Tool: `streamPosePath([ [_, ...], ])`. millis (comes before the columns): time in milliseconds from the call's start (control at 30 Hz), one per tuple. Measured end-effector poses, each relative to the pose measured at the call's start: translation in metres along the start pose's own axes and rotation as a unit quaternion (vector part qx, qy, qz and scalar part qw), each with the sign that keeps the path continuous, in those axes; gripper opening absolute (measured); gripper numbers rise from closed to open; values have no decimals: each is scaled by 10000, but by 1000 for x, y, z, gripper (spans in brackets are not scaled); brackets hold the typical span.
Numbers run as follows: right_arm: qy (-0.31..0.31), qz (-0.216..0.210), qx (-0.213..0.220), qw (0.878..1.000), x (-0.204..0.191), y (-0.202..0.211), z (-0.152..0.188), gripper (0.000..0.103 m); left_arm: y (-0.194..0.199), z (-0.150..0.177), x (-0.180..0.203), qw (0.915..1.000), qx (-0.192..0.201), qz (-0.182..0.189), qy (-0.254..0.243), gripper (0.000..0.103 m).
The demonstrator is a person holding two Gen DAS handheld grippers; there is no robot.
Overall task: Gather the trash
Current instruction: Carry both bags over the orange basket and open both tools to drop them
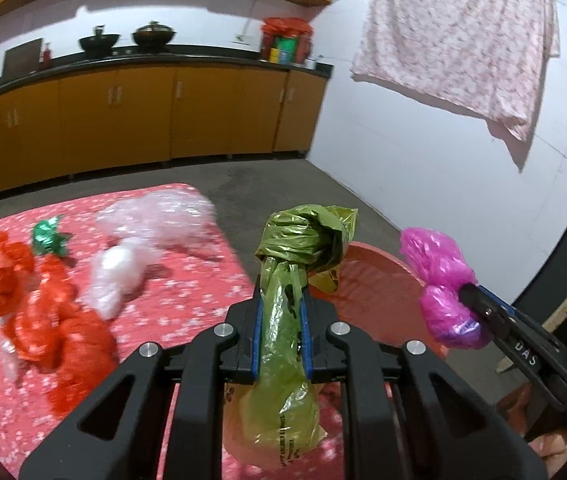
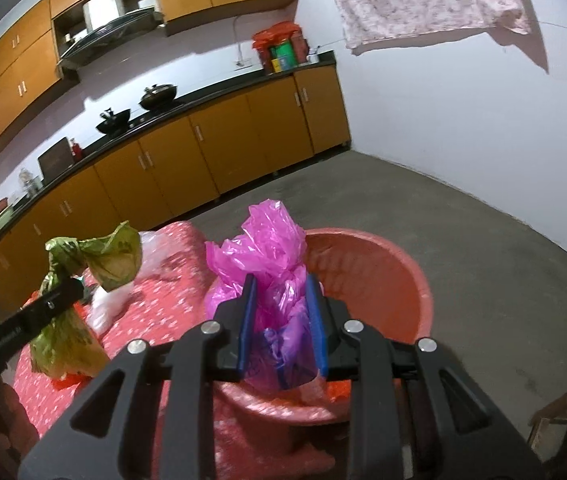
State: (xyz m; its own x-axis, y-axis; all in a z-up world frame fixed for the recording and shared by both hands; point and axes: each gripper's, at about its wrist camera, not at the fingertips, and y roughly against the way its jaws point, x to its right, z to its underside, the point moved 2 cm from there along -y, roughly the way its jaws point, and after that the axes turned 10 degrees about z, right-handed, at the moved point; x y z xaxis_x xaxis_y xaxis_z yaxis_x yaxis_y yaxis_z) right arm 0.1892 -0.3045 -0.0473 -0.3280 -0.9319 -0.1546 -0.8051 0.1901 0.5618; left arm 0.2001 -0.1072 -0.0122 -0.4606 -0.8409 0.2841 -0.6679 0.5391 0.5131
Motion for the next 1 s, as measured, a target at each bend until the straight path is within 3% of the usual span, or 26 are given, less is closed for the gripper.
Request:
streamPosePath([
  [433, -142, 267, 40, 9995, 33, -21, -16, 25, -52, 4, 36, 9989, -335, 295, -171, 15],
  [1000, -425, 277, -129, 9986, 38, -46, -14, 25, -80, 9, 40, 9975, -545, 384, -217, 15],
])
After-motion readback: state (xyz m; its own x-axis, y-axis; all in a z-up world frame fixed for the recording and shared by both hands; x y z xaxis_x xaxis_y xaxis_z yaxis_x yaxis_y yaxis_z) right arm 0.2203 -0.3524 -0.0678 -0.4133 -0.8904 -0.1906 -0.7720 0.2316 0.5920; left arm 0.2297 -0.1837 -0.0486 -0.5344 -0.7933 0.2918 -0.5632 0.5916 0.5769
